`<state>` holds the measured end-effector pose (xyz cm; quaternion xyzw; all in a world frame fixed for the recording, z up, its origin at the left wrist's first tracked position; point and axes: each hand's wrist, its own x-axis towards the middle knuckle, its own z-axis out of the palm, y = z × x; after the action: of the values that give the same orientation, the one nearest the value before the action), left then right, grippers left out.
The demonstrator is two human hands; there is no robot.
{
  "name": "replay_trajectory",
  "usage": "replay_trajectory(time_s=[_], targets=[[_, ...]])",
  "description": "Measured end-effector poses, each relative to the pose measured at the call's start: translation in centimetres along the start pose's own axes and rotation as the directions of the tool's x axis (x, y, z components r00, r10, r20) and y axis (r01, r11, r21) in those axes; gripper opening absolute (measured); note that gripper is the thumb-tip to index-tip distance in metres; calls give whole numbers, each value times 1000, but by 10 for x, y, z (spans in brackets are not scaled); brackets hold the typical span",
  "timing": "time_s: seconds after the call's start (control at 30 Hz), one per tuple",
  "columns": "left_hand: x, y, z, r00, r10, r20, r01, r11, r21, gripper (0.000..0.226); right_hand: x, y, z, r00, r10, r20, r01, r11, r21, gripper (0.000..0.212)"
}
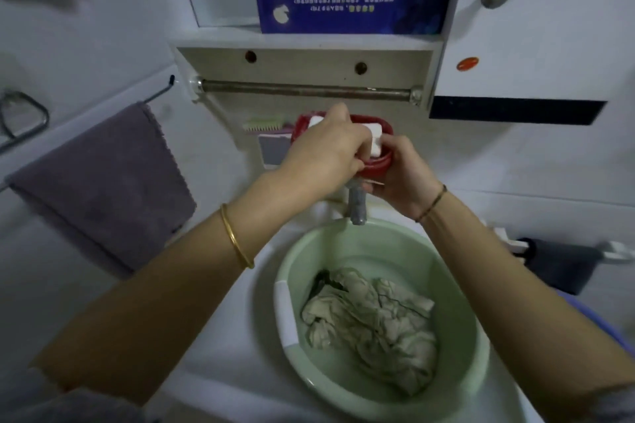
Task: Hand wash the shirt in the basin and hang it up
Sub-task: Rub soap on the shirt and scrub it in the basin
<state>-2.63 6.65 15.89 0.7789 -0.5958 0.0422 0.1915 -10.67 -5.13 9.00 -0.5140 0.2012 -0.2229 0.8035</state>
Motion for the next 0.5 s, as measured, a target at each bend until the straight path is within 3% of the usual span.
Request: replay_trajectory(time_s=[0.2,0.33,0.5], targets=[[-2,17,65,986,32,163,5,976,-218,13,-39,38,-79,952,114,-285,-113,993,20,28],[0,18,105,965,14,263,46,974,-220,31,-58,54,-125,875,166,-454,-174,984,25,16],[0,14,148,922,-23,387,88,984,-152,37,-50,60,-150,776,127,-618,-253,960,-121,12]])
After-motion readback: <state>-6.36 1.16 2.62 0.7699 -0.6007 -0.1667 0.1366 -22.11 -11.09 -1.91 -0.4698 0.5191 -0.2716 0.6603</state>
